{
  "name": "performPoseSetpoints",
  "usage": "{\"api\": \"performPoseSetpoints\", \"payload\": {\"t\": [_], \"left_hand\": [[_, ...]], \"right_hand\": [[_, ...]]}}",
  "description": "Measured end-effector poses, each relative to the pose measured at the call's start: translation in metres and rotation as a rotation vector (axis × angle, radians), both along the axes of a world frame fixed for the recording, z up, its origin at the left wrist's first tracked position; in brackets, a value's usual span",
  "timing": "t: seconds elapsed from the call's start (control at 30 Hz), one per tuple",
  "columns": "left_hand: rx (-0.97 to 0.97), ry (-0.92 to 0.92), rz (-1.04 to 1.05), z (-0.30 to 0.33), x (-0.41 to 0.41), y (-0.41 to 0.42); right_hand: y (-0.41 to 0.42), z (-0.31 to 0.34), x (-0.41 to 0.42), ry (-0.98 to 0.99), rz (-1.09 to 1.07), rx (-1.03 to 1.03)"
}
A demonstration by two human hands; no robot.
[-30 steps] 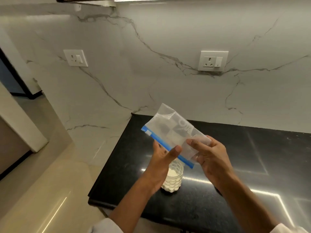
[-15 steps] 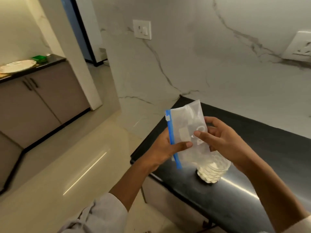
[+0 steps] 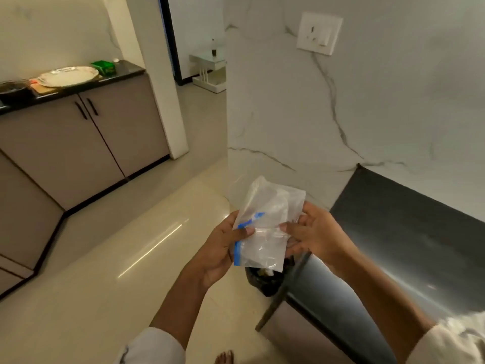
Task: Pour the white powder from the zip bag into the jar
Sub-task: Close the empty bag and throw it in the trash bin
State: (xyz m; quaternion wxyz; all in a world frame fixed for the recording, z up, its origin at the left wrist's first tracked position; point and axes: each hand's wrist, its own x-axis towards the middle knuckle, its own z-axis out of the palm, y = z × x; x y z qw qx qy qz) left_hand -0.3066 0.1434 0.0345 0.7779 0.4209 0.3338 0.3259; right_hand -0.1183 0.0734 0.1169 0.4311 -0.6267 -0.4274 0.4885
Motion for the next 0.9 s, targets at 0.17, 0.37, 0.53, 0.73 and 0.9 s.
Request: {"api": "performPoseSetpoints", "payload": {"t": [0.17,0.37,0.53,0.73,0.9], "left_hand": [[-0.236,0.082,0.052,-0.04,-0.031,0.076],[-0.437,0.17,0.183,-0.1,-0.028,0.12],[-0.523,0.278,0.216,-0.137,-0.019,0.131],[-0.42,0.543,0.117,-0.145,0.008,0.143],[-0.324,0.787,-0.015,-0.177,0.023,0.164]], "right_hand": [[0.081,-0.047,-0.032,-0.036,-0.144,-0.037],[0.138,-0.115,-0.061,-0.239,-0.239,-0.094],[0.148,-0.154,-0.072,-0.392,-0.262,-0.22],[0.15,-0.196,-0.052,-0.397,-0.378,-0.322],[0.149,-0.23,-0.052,-0.297,-0.517,-0.427]]}}
